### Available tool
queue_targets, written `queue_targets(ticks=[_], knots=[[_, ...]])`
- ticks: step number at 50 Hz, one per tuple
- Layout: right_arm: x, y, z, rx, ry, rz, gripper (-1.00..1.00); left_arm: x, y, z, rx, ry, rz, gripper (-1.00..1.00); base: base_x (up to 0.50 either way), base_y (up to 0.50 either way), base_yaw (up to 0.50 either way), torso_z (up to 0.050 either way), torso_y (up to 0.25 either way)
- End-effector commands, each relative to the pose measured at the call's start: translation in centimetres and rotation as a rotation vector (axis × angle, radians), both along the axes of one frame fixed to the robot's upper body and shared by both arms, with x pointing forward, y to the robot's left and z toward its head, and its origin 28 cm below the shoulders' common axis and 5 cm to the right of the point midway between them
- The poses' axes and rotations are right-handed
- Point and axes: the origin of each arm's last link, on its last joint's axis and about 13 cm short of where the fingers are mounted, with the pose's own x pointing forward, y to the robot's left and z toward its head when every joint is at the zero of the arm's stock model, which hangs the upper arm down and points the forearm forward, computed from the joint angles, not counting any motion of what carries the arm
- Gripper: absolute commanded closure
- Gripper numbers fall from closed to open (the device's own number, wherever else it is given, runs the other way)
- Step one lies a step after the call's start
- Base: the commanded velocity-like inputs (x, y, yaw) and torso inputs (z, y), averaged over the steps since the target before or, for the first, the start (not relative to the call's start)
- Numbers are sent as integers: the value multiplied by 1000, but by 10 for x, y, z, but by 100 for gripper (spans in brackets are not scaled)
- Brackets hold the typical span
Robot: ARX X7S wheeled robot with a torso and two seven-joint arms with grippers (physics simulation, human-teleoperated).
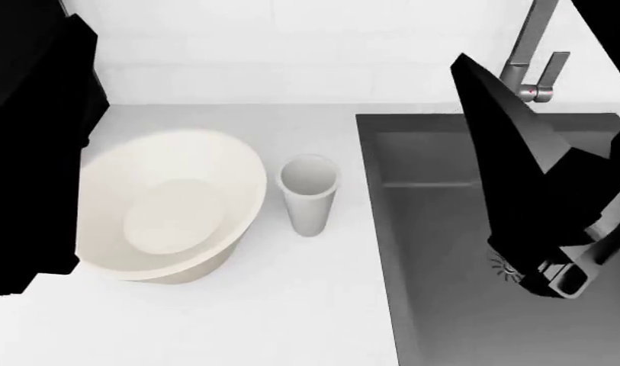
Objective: Pick the cup and bowl from the sink and place them on the counter for drying.
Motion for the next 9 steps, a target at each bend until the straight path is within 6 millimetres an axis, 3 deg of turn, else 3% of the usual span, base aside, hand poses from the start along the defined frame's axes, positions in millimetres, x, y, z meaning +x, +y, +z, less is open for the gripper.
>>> queue_targets(ticks=[1,9], knots=[[-12,4,1,47,-93,7,-100,1,-1,-3,-8,2,-1,-100,0,0,0,0,0],[-19,11,5,96,-187,2,-100,0,0,-8,-16,5,2,-100,0,0,0,0,0]])
